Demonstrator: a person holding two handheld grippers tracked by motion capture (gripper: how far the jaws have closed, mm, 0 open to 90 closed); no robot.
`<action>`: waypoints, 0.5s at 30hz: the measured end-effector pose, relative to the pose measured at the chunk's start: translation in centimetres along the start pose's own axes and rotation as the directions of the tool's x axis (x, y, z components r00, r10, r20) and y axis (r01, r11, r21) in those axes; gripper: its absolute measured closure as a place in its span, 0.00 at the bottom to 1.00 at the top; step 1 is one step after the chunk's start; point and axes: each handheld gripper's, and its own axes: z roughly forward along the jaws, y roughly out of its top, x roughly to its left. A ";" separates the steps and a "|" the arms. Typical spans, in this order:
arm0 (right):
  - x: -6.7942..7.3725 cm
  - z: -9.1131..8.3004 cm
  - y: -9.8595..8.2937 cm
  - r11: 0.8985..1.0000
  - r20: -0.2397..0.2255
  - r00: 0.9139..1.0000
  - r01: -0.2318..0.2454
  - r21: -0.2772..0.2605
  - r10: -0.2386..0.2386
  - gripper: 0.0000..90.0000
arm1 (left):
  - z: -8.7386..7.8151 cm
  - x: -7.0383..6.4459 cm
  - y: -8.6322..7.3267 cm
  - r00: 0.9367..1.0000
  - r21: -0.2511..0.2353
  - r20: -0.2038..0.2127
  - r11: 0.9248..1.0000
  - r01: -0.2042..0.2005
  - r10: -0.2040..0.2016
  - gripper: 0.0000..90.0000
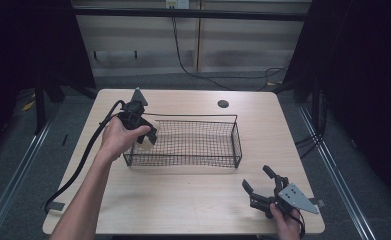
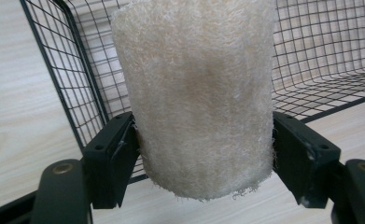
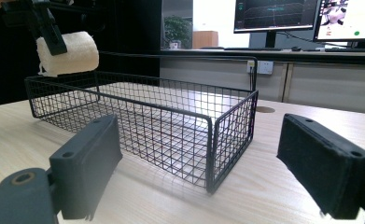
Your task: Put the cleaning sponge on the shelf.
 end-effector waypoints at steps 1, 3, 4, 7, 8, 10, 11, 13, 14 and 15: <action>0.0 0.0 0.0 1.000 0.000 1.000 0.000 0.000 0.000 0.14 | 0.0 0.0 0.0 1.000 0.000 0.000 1.000 0.000 0.000 0.31; 0.0 0.0 0.0 1.000 0.001 1.000 0.002 0.000 -0.002 0.14 | 0.5 0.6 -0.1 1.000 0.000 -0.016 1.000 0.015 -0.015 0.31; 0.0 0.0 0.0 1.000 0.001 1.000 0.000 0.000 0.000 0.14 | 0.5 0.6 -0.1 1.000 0.000 -0.016 1.000 0.015 -0.015 0.31; 0.0 0.0 0.0 1.000 0.000 1.000 -0.002 0.001 0.002 0.14 | 0.8 0.5 -0.1 0.999 0.006 -0.033 1.000 0.021 -0.021 0.31; 0.0 0.0 0.0 1.000 0.000 1.000 0.000 0.000 0.000 0.14 | 0.8 0.4 -0.1 0.999 0.002 -0.032 1.000 0.024 -0.024 0.31; 0.0 0.0 0.0 1.000 0.001 1.000 0.000 0.000 0.000 0.14 | 1.0 0.4 0.0 0.999 0.002 -0.034 0.999 0.037 -0.037 0.31; 0.0 0.0 0.0 1.000 0.001 1.000 0.000 0.000 0.000 0.14 | 1.2 0.4 0.0 0.998 0.005 -0.041 0.999 0.041 -0.040 0.31; 0.0 0.0 0.0 1.000 0.001 1.000 0.000 -0.001 0.000 0.14 | 1.3 0.5 0.0 0.998 0.011 -0.044 0.999 0.040 -0.040 0.31; 0.0 0.0 0.0 1.000 0.002 1.000 0.007 0.003 -0.007 0.14 | 1.5 0.4 0.0 0.998 0.009 -0.047 0.999 0.047 -0.046 0.31; 0.0 0.0 0.0 1.000 0.000 1.000 0.002 0.000 -0.002 0.14 | 1.6 0.3 0.0 0.998 0.011 -0.052 0.999 0.049 -0.048 0.31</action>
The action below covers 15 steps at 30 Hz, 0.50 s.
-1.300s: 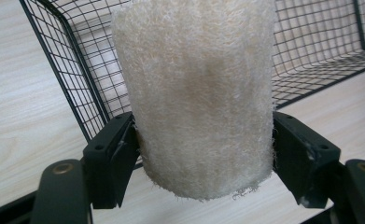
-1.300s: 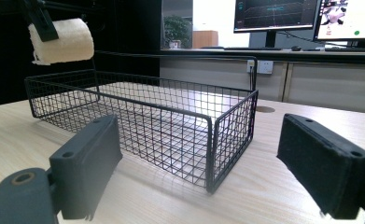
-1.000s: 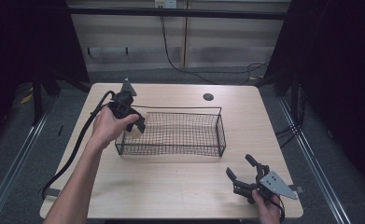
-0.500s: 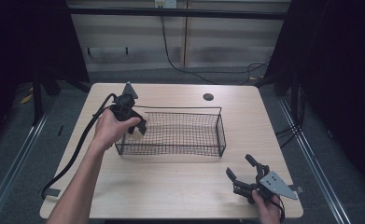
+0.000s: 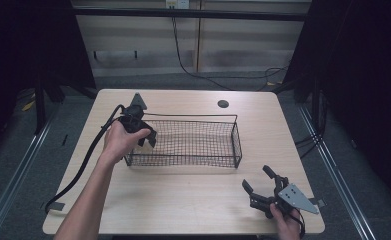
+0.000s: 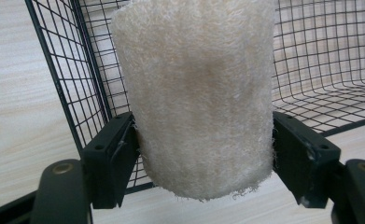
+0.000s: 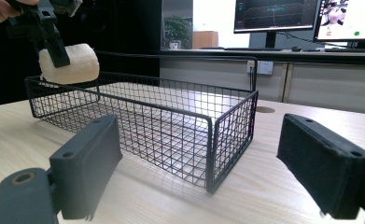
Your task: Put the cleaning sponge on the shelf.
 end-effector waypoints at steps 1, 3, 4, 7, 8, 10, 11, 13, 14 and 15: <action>0.0 0.0 0.0 1.000 0.000 1.000 -0.001 0.000 0.001 0.14 | 0.0 0.0 0.0 1.000 0.000 0.000 1.000 0.000 0.000 0.31; 0.0 0.0 0.0 1.000 0.001 1.000 0.000 0.000 0.000 0.14 | 0.3 -0.1 0.0 1.000 0.004 -0.005 1.000 0.005 -0.005 0.31; 0.0 0.0 0.0 1.000 0.000 1.000 -0.001 0.000 0.001 0.14 | 0.3 -0.1 0.0 1.000 0.004 -0.005 1.000 0.005 -0.005 0.31; 0.0 0.0 0.0 1.000 0.000 1.000 -0.001 0.000 0.001 0.14 | 0.4 0.0 0.2 1.000 0.016 -0.010 1.000 0.000 0.000 0.31; 0.0 0.0 0.0 1.000 -0.001 1.000 0.005 0.002 -0.005 0.14 | 0.6 -0.1 0.1 1.000 0.010 -0.008 1.000 0.016 -0.016 0.31; 0.0 0.0 0.0 1.000 -0.002 1.000 0.002 0.001 -0.002 0.14 | 1.0 0.0 0.2 1.000 0.018 -0.013 1.000 0.022 -0.022 0.31; 0.0 0.0 0.0 1.000 0.001 1.000 0.003 0.004 -0.003 0.14 | 1.0 0.0 0.2 1.000 0.018 -0.013 1.000 0.022 -0.022 0.31; 0.0 0.0 0.0 1.000 0.000 1.000 0.006 0.004 -0.006 0.14 | 1.2 0.3 0.1 0.999 0.016 0.009 0.999 0.033 -0.033 0.31; 0.0 0.0 0.0 1.000 0.001 1.000 0.004 0.004 -0.004 0.14 | 1.4 0.4 0.1 0.999 0.020 0.008 0.999 0.042 -0.042 0.31; 0.0 0.0 0.0 1.000 0.000 1.000 -0.001 0.000 0.001 0.14 | 1.7 0.6 0.0 0.999 0.037 -0.008 0.999 0.035 -0.035 0.31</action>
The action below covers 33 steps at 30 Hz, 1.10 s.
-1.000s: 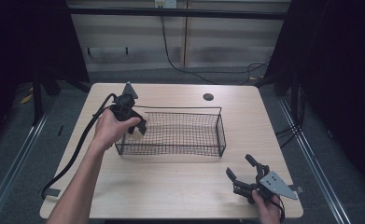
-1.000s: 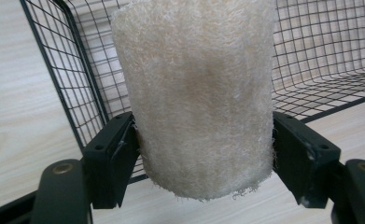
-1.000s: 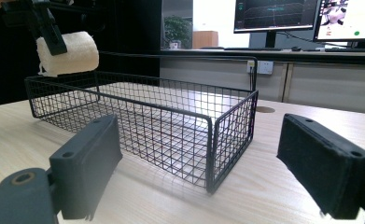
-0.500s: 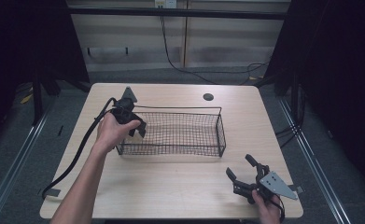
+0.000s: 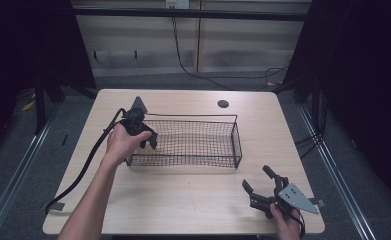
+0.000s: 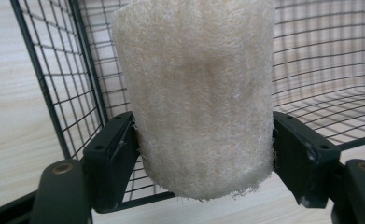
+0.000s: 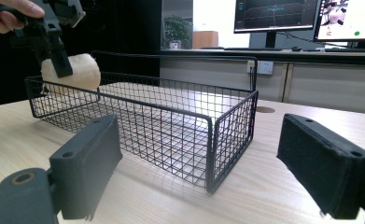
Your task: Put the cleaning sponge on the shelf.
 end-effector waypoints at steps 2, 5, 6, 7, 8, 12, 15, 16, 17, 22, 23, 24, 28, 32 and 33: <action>0.0 0.0 0.0 1.000 0.000 1.000 0.000 0.000 0.000 0.14 | 0.3 0.2 -0.1 1.000 -0.007 0.023 1.000 0.017 -0.017 0.31; 0.0 0.0 0.0 1.000 0.001 1.000 0.001 0.000 -0.001 0.14 | 0.6 0.3 -0.1 1.000 0.003 0.012 1.000 0.015 -0.015 0.31; 0.0 0.0 0.0 1.000 0.000 1.000 0.004 0.002 -0.004 0.14 | 0.6 0.3 -0.1 1.000 -0.002 0.013 1.000 0.019 -0.019 0.31; 0.0 0.0 0.0 1.000 0.000 1.000 0.004 0.002 -0.004 0.14 | 0.8 0.3 -0.1 0.999 -0.006 0.023 1.000 0.025 -0.025 0.31; 0.0 0.0 0.0 1.000 0.001 1.000 0.001 0.000 -0.001 0.14 | 0.9 0.3 -0.1 1.000 -0.004 0.020 1.000 0.021 -0.021 0.30; 0.0 0.0 0.0 1.000 -0.001 1.000 0.006 0.002 -0.006 0.14 | 1.4 0.4 0.0 1.000 0.013 0.018 1.000 0.017 -0.017 0.30; 0.0 0.0 0.0 1.000 0.000 1.000 0.000 0.000 0.000 0.14 | 1.7 0.2 0.0 1.000 0.011 0.018 1.000 0.024 -0.024 0.30; 0.0 0.0 0.0 1.000 -0.001 1.000 0.004 0.001 -0.004 0.14 | 1.7 0.2 0.0 1.000 0.014 0.013 1.000 0.020 -0.021 0.30; 0.0 0.0 0.0 1.000 -0.001 1.000 0.004 0.001 -0.004 0.14 | 1.8 0.2 0.0 1.000 0.015 0.013 1.000 0.018 -0.018 0.30; 0.0 0.0 0.0 1.000 -0.001 1.000 0.005 0.002 -0.005 0.14 | 2.4 0.0 0.0 1.000 0.022 0.000 1.000 0.018 -0.018 0.30; 0.0 0.0 0.0 1.000 -0.001 1.000 0.005 0.002 -0.005 0.14 | 2.5 0.0 0.0 1.000 0.029 -0.002 0.999 0.013 -0.013 0.30; 0.0 0.0 0.0 1.000 -0.001 1.000 0.005 0.001 -0.005 0.14 | 2.6 0.0 0.0 1.000 0.022 -0.010 1.000 0.018 -0.018 0.30; 0.0 0.0 0.0 1.000 0.000 1.000 0.000 0.000 0.000 0.14 | 2.6 -0.1 0.0 1.000 0.030 -0.020 0.999 0.014 -0.014 0.30; 0.0 0.0 0.0 1.000 -0.001 1.000 0.000 0.000 0.000 0.14 | 3.0 0.1 0.0 1.000 0.031 -0.016 0.999 0.027 -0.027 0.30; 0.0 0.0 0.0 1.000 -0.001 1.000 0.000 0.000 0.000 0.14 | 3.0 0.1 0.0 1.000 0.031 -0.016 0.999 0.027 -0.027 0.30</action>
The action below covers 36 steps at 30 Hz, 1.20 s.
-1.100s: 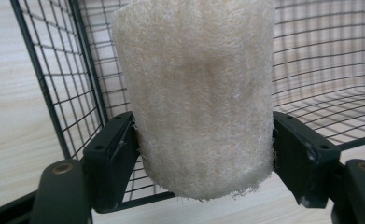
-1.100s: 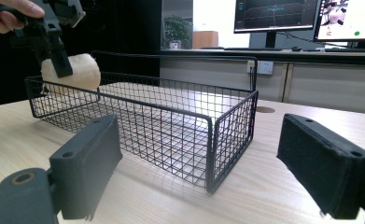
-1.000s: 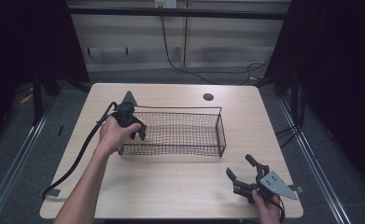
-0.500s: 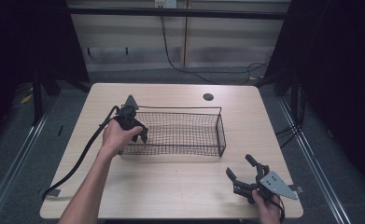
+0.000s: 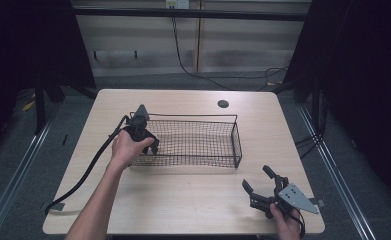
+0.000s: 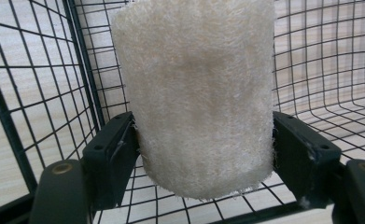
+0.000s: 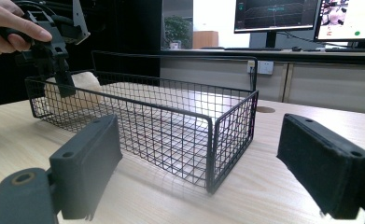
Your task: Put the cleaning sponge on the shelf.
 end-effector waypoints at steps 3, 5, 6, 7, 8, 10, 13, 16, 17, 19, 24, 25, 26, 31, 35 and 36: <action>0.0 0.0 0.0 1.000 0.000 1.000 0.000 0.001 0.000 0.14 | 0.1 0.2 -0.1 1.000 0.008 0.000 1.000 -0.003 0.003 0.30; 0.0 0.0 0.0 1.000 0.000 1.000 -0.001 0.001 0.001 0.14 | 0.3 0.3 -0.1 1.000 0.009 0.004 1.000 0.003 -0.003 0.30; 0.0 0.0 0.0 1.000 0.000 1.000 -0.001 0.001 0.001 0.14 | 0.3 0.4 -0.1 1.000 0.012 0.000 1.000 0.004 -0.004 0.30; 0.0 0.0 0.0 1.000 0.000 1.000 0.000 0.001 0.000 0.14 | 0.3 0.5 -0.1 1.000 0.011 0.000 1.000 0.006 -0.006 0.30; 0.0 0.0 0.0 1.000 0.000 1.000 0.000 0.001 0.000 0.14 | 0.5 0.5 -0.1 1.000 0.006 0.001 1.000 0.015 -0.015 0.30; 0.0 0.0 0.0 1.000 0.000 1.000 0.000 0.001 0.000 0.14 | 0.6 0.6 -0.1 1.000 0.012 0.004 1.000 0.010 -0.010 0.30; 0.0 0.0 0.0 1.000 0.000 1.000 0.000 0.001 0.000 0.14 | 0.7 0.5 -0.2 1.000 0.009 0.008 1.000 0.013 -0.014 0.30; 0.0 0.0 0.0 1.000 0.000 1.000 0.000 0.001 0.000 0.14 | 0.9 0.4 -0.2 1.000 0.015 0.009 1.000 0.008 -0.008 0.30; 0.0 0.0 0.0 1.000 0.000 1.000 0.000 0.001 0.000 0.14 | 0.9 0.4 -0.2 1.000 0.020 0.003 1.000 0.001 -0.002 0.30; 0.0 0.0 0.0 1.000 0.000 1.000 0.000 0.001 0.000 0.14 | 0.9 0.4 -0.2 1.000 0.017 0.002 1.000 0.004 -0.004 0.30; 0.0 0.0 0.0 1.000 -0.001 1.000 -0.001 0.001 0.001 0.14 | 0.9 0.4 -0.2 1.000 0.026 0.007 1.000 -0.005 0.005 0.30; 0.0 0.0 0.0 1.000 -0.001 1.000 -0.001 0.002 0.001 0.14 | 1.0 0.3 -0.2 1.000 0.027 0.008 1.000 -0.008 0.008 0.29; 0.0 0.0 0.0 1.000 -0.001 1.000 -0.001 0.002 0.001 0.14 | 1.0 0.3 -0.2 1.000 0.027 0.008 1.000 -0.008 0.008 0.30; 0.0 0.0 0.0 1.000 0.000 1.000 0.000 0.000 0.000 0.14 | 1.0 0.3 -0.1 1.000 0.031 0.009 0.999 -0.021 0.021 0.29; 0.0 0.0 0.0 1.000 -0.001 1.000 -0.001 0.001 0.001 0.14 | 1.0 0.3 -0.1 0.999 0.039 0.029 0.999 -0.031 0.029 0.26; 0.0 0.0 0.0 1.000 -0.001 1.000 -0.001 0.001 0.001 0.14 | 1.0 0.3 -0.1 0.999 0.039 0.029 0.999 -0.031 0.029 0.26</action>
